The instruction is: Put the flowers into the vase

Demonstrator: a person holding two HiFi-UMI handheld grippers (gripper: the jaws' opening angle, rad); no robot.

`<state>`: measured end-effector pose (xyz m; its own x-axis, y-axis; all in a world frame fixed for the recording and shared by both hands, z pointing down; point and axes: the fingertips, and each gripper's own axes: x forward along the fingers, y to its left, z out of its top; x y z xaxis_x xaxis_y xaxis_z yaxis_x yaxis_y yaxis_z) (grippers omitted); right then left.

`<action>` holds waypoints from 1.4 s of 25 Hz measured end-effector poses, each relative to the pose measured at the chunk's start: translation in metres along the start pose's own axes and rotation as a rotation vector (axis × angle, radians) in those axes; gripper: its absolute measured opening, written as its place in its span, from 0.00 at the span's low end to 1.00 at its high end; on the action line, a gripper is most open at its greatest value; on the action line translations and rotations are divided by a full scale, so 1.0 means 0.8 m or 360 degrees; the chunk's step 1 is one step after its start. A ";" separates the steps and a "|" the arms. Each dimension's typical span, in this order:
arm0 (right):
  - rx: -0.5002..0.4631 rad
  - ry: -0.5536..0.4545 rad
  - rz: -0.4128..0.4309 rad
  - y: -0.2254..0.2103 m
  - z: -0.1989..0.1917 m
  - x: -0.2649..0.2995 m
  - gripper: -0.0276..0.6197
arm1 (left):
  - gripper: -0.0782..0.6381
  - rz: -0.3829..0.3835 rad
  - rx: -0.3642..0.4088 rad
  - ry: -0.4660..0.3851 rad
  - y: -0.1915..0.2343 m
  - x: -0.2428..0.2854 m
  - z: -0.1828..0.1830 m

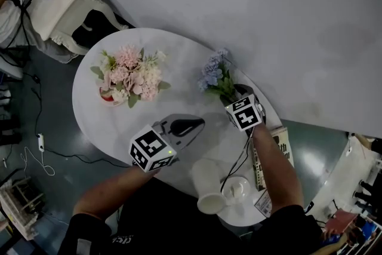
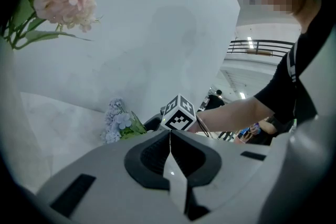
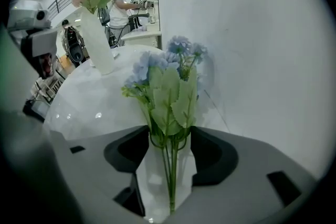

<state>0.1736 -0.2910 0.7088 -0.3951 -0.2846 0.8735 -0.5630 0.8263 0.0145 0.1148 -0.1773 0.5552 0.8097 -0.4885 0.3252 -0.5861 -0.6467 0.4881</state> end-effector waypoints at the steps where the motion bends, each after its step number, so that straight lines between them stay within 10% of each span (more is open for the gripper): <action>1: 0.0003 -0.0004 0.0002 0.001 0.002 0.002 0.43 | 0.12 0.0002 -0.0004 0.0000 0.001 -0.001 -0.001; 23: -0.0088 0.0039 0.0109 0.022 -0.008 -0.007 0.21 | 0.12 -0.0001 -0.0028 0.0003 -0.006 -0.010 -0.005; 35: 0.0205 -0.0146 0.0148 0.019 -0.006 -0.050 0.19 | 0.12 -0.0034 0.0015 0.0023 -0.023 -0.011 -0.007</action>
<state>0.1845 -0.2647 0.6768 -0.5110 -0.2575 0.8201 -0.6070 0.7836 -0.1321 0.1185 -0.1577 0.5474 0.8224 -0.4659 0.3265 -0.5688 -0.6625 0.4874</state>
